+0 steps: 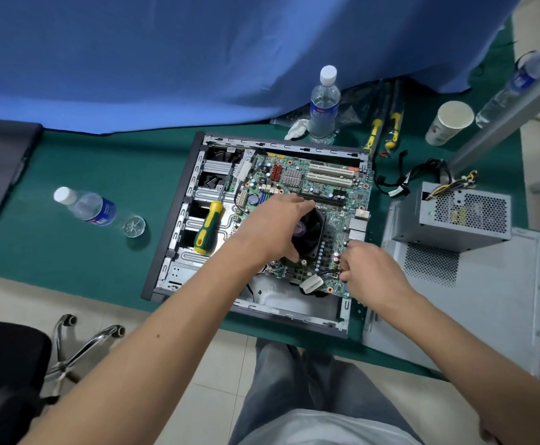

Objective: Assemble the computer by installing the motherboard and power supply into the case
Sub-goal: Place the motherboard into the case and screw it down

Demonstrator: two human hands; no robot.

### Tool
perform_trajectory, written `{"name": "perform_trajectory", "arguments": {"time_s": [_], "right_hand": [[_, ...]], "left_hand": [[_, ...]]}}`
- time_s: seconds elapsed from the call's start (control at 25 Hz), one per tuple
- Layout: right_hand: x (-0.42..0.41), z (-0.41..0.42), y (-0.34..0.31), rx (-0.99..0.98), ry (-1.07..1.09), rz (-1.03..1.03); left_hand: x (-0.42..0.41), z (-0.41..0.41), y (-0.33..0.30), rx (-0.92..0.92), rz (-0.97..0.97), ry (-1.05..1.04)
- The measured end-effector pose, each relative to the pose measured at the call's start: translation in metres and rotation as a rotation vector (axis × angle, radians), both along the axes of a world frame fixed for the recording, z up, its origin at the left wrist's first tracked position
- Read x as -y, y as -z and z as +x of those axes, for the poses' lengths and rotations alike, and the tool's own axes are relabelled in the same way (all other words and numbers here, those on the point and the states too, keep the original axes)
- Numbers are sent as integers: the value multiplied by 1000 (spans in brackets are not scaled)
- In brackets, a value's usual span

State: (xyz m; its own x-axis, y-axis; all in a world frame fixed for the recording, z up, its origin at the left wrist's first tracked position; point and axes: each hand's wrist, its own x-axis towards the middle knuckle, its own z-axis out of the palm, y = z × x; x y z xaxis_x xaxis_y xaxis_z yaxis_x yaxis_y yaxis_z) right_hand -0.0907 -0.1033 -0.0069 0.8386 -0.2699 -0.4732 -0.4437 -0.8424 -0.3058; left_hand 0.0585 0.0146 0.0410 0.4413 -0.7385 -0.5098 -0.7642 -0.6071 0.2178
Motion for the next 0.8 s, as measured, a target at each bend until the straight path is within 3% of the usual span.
{"name": "perform_trajectory", "arguments": {"time_s": [0.24, 0.8], "right_hand": [[19, 0, -12, 2, 90, 236], [-4, 5, -8, -61, -87, -94]], "left_hand": [[0, 1, -2, -19, -14, -37], [0, -1, 1, -25, -5, -75]]}}
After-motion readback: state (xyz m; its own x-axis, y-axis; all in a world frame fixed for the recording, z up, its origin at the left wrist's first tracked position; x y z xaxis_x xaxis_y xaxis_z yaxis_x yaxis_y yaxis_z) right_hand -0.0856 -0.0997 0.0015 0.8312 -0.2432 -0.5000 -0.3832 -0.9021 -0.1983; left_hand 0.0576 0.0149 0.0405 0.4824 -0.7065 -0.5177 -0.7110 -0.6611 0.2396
